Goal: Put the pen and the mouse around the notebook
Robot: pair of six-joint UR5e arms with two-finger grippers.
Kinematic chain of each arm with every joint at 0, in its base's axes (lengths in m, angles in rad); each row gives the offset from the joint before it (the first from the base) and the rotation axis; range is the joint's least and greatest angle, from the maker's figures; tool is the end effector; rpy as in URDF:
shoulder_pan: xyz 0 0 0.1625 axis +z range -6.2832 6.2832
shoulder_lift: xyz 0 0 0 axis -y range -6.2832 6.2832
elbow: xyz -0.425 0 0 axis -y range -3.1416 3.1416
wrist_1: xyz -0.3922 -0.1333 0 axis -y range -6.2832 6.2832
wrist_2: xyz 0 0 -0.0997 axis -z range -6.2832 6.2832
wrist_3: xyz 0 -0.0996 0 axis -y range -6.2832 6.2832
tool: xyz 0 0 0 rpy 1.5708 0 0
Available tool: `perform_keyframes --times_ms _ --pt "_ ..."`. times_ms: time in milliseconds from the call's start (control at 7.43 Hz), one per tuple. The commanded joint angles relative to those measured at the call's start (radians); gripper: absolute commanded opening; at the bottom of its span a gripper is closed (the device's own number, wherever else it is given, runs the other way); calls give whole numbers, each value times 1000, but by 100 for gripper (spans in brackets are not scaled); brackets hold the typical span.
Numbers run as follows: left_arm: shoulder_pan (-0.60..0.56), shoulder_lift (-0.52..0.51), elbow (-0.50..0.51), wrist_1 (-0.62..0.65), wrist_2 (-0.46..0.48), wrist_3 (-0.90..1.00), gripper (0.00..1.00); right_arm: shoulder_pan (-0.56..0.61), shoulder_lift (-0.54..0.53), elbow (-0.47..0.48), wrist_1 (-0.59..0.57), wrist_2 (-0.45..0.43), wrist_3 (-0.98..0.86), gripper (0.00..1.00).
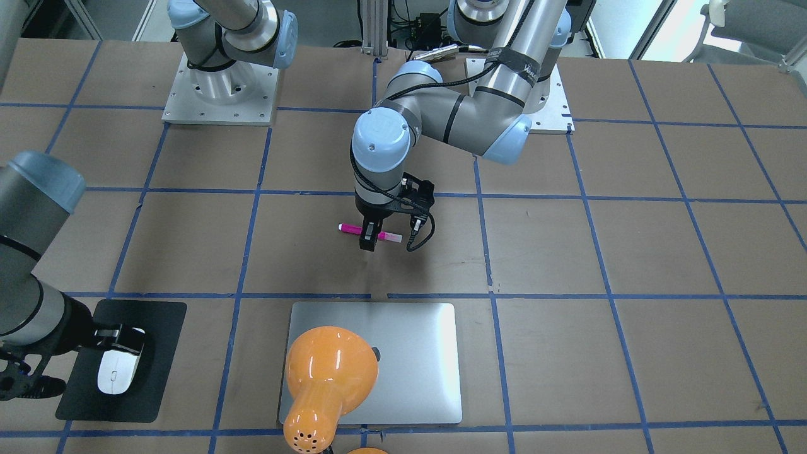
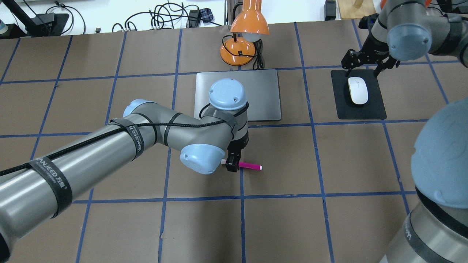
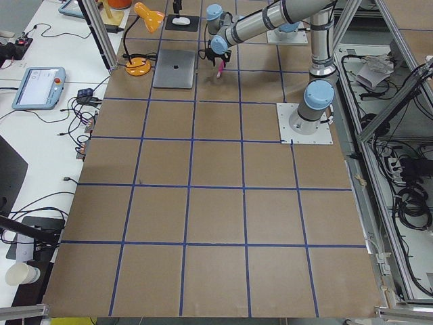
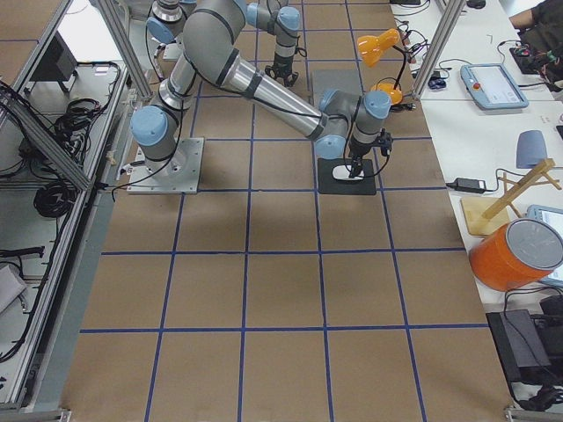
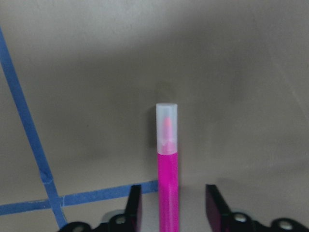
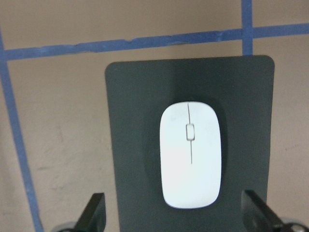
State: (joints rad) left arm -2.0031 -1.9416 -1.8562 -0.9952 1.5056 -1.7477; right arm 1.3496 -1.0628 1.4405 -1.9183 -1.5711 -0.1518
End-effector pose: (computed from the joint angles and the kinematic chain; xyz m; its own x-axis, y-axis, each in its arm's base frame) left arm -0.3599 -0.4464 0.2122 -0.2512 -0.9637 -0.0907 -0.9676 0.2476 0.0498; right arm -0.0165 -0.6809 0.2866 -0.9976 0.0694 -0.0043 0.0692 0.9972 0.0299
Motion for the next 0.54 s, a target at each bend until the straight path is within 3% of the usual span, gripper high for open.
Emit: perform_keyframes --times_ms 0,135,269,404 --pt "52 97 85 -215 -11 295 100 72 -167 -34 232 -1 23 100" --pt "119 154 176 -432 -22 455 100 144 -237 -34 295 -4 47 100" --pt "198 208 274 -641 -19 684 100 182 -309 -29 403 11 57 100" --pt "274 257 348 -789 -6 973 100 203 -409 -28 438 13 87 100"
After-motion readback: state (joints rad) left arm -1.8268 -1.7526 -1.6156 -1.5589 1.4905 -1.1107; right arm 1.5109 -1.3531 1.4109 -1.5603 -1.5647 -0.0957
